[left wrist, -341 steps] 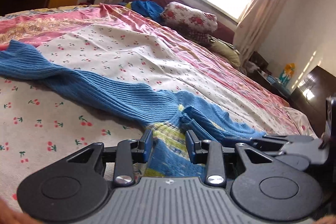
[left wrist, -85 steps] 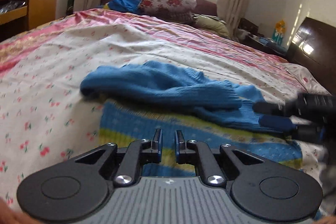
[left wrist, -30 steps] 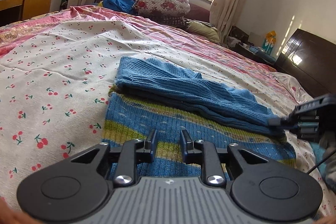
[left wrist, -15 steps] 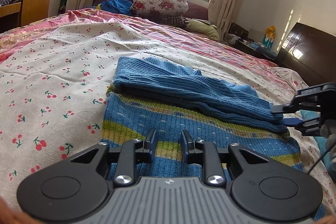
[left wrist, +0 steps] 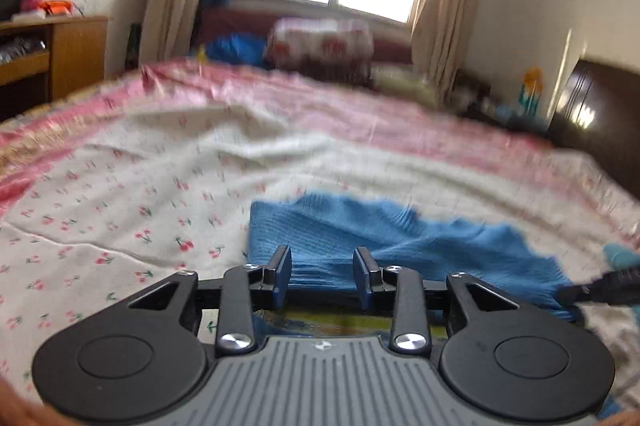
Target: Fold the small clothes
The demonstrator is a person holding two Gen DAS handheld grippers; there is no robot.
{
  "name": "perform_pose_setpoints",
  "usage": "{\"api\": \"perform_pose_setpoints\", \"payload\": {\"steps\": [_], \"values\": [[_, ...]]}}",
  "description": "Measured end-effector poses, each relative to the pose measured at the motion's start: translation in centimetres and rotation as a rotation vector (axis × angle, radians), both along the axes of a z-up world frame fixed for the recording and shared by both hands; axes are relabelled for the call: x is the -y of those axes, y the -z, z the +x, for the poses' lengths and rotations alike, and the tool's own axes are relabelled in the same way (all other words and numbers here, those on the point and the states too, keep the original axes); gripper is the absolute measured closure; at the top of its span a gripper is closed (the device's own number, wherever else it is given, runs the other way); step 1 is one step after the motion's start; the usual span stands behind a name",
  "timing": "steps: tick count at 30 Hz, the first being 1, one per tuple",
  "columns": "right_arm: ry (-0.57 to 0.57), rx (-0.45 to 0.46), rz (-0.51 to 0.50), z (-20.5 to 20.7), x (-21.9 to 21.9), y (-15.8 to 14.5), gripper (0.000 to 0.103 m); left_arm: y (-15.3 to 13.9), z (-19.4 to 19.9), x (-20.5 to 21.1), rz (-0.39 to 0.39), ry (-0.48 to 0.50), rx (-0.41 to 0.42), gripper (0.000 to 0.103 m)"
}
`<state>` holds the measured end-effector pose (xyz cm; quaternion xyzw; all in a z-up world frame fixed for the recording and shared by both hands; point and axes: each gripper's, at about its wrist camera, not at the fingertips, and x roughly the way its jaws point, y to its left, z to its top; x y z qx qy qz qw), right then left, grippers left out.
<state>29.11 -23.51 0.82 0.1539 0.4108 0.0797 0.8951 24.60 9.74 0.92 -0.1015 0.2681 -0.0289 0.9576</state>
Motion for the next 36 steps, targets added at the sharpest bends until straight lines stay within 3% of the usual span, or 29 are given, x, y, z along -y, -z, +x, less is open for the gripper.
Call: {"api": "perform_pose_setpoints", "payload": {"steps": [2, 8, 12, 16, 19, 23, 27, 31, 33, 36], "values": [[-0.014, 0.022, -0.02, -0.8, -0.1, -0.1, 0.09, 1.0, 1.7, 0.1, 0.025, 0.021, -0.082, 0.064], [0.002, 0.151, -0.112, -1.6, -0.4, -3.4, 0.087, 1.7, 0.3, 2.0, 0.196, 0.096, -0.077, 0.064], [-0.095, 0.152, -0.135, 0.0, -2.7, -3.3, 0.084, 1.7, 0.1, 1.9, 0.149, 0.068, -0.076, 0.064], [-0.226, 0.007, -0.203, 1.6, -4.7, -0.4, 0.084, 0.3, 0.5, 1.0, 0.049, 0.042, -0.039, 0.064], [-0.303, 0.008, -0.272, 0.7, -4.9, -1.1, 0.085, -0.2, 1.3, 0.9, -0.012, 0.039, -0.02, 0.064], [-0.298, 0.004, -0.303, 0.9, -4.9, -2.6, 0.084, 1.4, 3.4, 2.0, 0.011, 0.061, -0.107, 0.064], [-0.295, 0.085, -0.25, 2.7, -6.1, -4.3, 0.083, 1.6, 2.1, 3.2, 0.101, 0.097, -0.064, 0.064], [-0.361, 0.09, -0.255, 6.0, -9.5, -3.8, 0.083, 1.8, 1.9, 2.6, 0.056, 0.094, -0.061, 0.064], [-0.411, 0.066, -0.277, 6.7, -11.2, -3.1, 0.083, 1.8, 1.8, 2.3, 0.042, 0.099, -0.058, 0.063], [-0.535, -0.109, -0.345, 6.7, -12.6, -0.7, 0.083, 1.9, 1.9, 1.8, 0.018, 0.102, -0.06, 0.063]]}}
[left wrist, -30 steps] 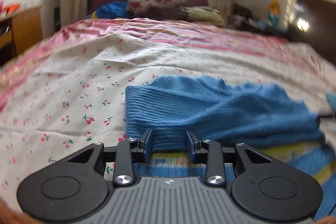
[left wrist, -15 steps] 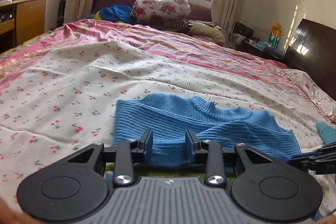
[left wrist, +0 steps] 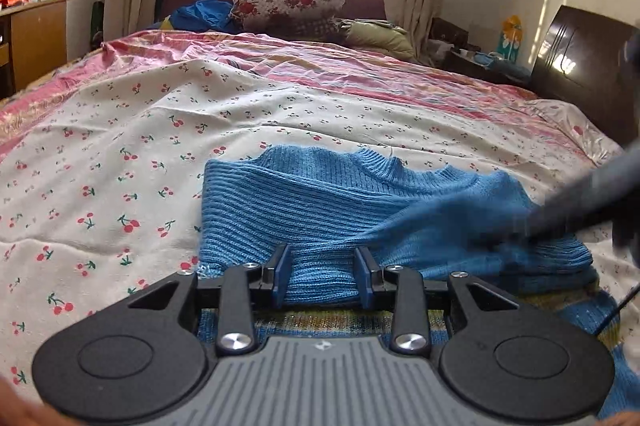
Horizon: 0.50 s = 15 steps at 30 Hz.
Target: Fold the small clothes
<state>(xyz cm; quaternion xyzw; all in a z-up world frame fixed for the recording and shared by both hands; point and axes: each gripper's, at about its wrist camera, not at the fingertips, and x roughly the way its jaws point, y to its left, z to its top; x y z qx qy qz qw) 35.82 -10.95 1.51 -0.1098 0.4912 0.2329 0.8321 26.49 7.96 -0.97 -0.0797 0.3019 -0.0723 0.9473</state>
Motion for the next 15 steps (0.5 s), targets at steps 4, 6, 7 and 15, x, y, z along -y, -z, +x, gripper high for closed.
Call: {"api": "perform_pose_setpoints", "payload": {"steps": [4, 6, 7, 15], "values": [[-0.031, 0.038, 0.001, -1.6, 0.3, -2.0, 0.083, 0.1, 0.0, -0.2, -0.013, -0.002, 0.003, 0.063], [-0.035, 0.088, 0.047, -1.6, 0.3, -3.5, 0.083, 0.2, 0.0, -0.2, -0.013, -0.004, 0.006, 0.063], [-0.037, 0.123, 0.054, -1.4, -0.2, -4.0, 0.083, 0.2, 0.0, -0.1, -0.013, -0.005, 0.007, 0.063], [-0.168, 0.132, -0.021, 1.8, -5.4, -2.4, 0.082, 0.1, -0.2, 0.1, 0.0, 0.001, 0.014, 0.063]]}}
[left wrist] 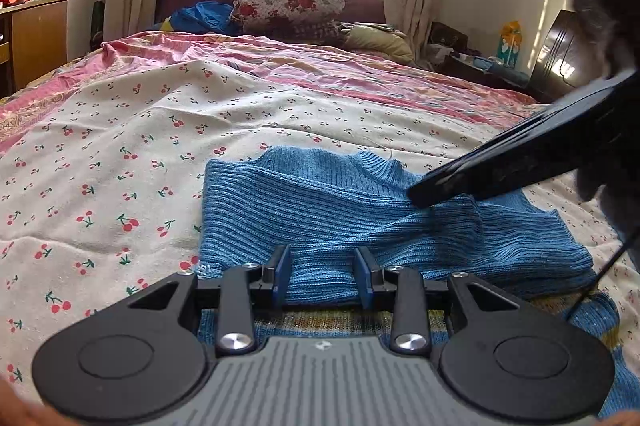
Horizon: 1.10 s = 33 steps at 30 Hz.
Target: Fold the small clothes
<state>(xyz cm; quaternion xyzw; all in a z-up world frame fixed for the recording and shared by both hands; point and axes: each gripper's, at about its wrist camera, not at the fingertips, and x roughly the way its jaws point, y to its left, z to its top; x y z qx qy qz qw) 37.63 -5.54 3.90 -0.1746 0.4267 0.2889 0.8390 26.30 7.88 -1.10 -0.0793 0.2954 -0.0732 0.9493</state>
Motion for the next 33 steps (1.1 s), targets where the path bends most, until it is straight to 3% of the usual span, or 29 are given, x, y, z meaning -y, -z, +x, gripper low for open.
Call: {"api": "perform_pose_setpoints", "payload": {"steps": [5, 7, 10, 15, 17, 18, 24, 26, 27, 28, 29, 33], "values": [[-0.049, -0.014, -0.095, -0.1, -1.5, 1.6, 0.08, 0.0, 0.1, -0.3, -0.015, 0.005, -0.002, 0.063], [-0.053, -0.012, -0.106, -0.4, -1.8, 1.7, 0.098, 0.0, 0.1, -0.3, -0.017, 0.004, -0.002, 0.063], [-0.021, 0.071, -0.146, -0.3, -2.4, 1.4, 0.103, -0.1, 0.0, -0.5, -0.029, -0.007, 0.002, 0.063], [0.052, 0.085, -0.053, 1.6, -1.7, 0.1, 0.103, 0.0, 0.0, -0.6, -0.035, -0.01, 0.009, 0.063], [0.001, 0.013, 0.007, 1.7, -1.4, -0.3, 0.103, 0.0, 0.0, -0.5, -0.026, -0.005, 0.01, 0.063], [-0.025, -0.014, 0.021, 1.6, -1.4, -0.3, 0.102, 0.0, 0.0, -0.5, -0.023, -0.004, 0.011, 0.062], [-0.098, -0.057, -0.053, 1.3, -2.1, 1.3, 0.072, 0.0, 0.0, -0.5, -0.024, 0.0, 0.009, 0.062], [-0.093, -0.052, -0.065, 1.0, -2.1, 1.8, 0.073, 0.0, 0.0, -0.6, -0.03, 0.001, 0.007, 0.062], [-0.083, -0.054, -0.06, 0.9, -2.0, 1.9, 0.077, 0.0, 0.0, -0.6, -0.031, 0.001, 0.007, 0.062], [-0.086, -0.056, -0.056, 0.7, -2.1, 2.0, 0.09, 0.0, 0.0, -0.6, -0.031, 0.0, 0.008, 0.062], [-0.093, -0.043, -0.061, 0.4, -2.3, 2.0, 0.096, 0.0, 0.1, -0.6, -0.03, 0.0, 0.008, 0.062], [-0.079, 0.031, -0.083, 0.2, -3.1, 1.4, 0.099, 0.0, 0.0, -0.6, -0.03, -0.003, 0.011, 0.062]]}}
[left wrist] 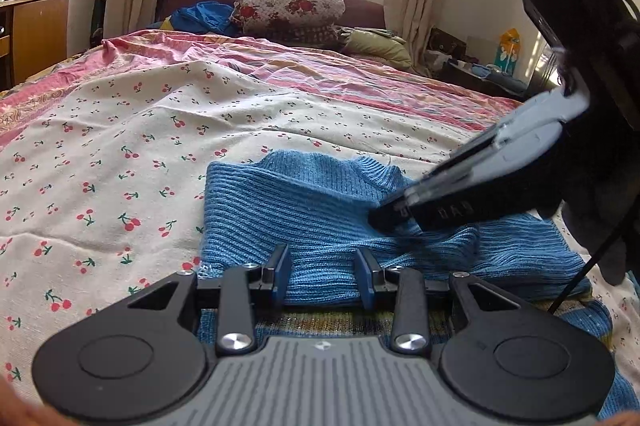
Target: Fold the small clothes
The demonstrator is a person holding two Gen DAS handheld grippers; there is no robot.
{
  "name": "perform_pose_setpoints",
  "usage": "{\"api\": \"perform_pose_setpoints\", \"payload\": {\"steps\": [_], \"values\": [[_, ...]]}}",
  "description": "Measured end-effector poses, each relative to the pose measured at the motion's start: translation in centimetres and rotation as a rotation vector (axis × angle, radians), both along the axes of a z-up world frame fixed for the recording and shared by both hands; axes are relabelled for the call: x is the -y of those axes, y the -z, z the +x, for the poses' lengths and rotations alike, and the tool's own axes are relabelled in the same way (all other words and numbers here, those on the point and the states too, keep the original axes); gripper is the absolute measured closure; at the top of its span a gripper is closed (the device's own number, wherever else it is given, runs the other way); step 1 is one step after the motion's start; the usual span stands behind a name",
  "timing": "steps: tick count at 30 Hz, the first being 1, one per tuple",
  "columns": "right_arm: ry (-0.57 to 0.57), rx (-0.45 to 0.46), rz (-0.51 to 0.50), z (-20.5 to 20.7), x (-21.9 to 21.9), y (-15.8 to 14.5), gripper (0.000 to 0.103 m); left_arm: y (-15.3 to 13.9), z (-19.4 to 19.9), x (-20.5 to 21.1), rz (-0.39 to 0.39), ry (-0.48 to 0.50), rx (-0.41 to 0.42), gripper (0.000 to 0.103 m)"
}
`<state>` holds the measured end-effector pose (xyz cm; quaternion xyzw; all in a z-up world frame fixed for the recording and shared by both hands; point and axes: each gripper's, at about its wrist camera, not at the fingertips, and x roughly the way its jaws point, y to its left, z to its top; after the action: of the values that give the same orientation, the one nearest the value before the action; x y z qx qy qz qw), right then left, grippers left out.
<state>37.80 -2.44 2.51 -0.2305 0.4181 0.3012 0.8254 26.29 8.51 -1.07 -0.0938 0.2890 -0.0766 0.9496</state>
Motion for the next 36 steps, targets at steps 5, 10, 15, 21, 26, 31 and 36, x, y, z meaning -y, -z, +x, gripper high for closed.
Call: {"api": "perform_pose_setpoints", "payload": {"steps": [5, 10, 15, 21, 26, 31, 36], "values": [[0.07, 0.014, 0.039, 1.4, 0.1, -0.4, 0.099, 0.1, 0.0, 0.0, 0.005, 0.003, 0.001, 0.062], [0.14, 0.003, 0.062, 1.7, 1.2, -0.4, 0.093, 0.1, 0.0, 0.4, 0.038, 0.014, -0.001, 0.06], [0.255, 0.07, 0.162, -0.5, 6.3, -3.3, 0.088, 0.0, 0.0, 0.3, 0.024, 0.008, -0.007, 0.06], [0.264, 0.027, 0.074, -4.5, 9.5, -0.7, 0.09, 0.1, -0.2, 0.7, 0.057, 0.011, -0.003, 0.06], [0.461, 0.039, 0.08, -4.3, 14.5, 0.2, 0.091, -0.2, -0.7, 0.7, 0.073, -0.002, -0.007, 0.06], [0.489, 0.076, 0.174, -7.0, 17.3, -0.4, 0.084, -0.4, -1.8, 1.0, 0.122, -0.015, -0.013, 0.059], [0.578, 0.044, 0.198, -6.9, 19.1, 1.3, 0.084, -0.2, -2.6, 1.4, 0.204, -0.014, -0.059, 0.059]]}}
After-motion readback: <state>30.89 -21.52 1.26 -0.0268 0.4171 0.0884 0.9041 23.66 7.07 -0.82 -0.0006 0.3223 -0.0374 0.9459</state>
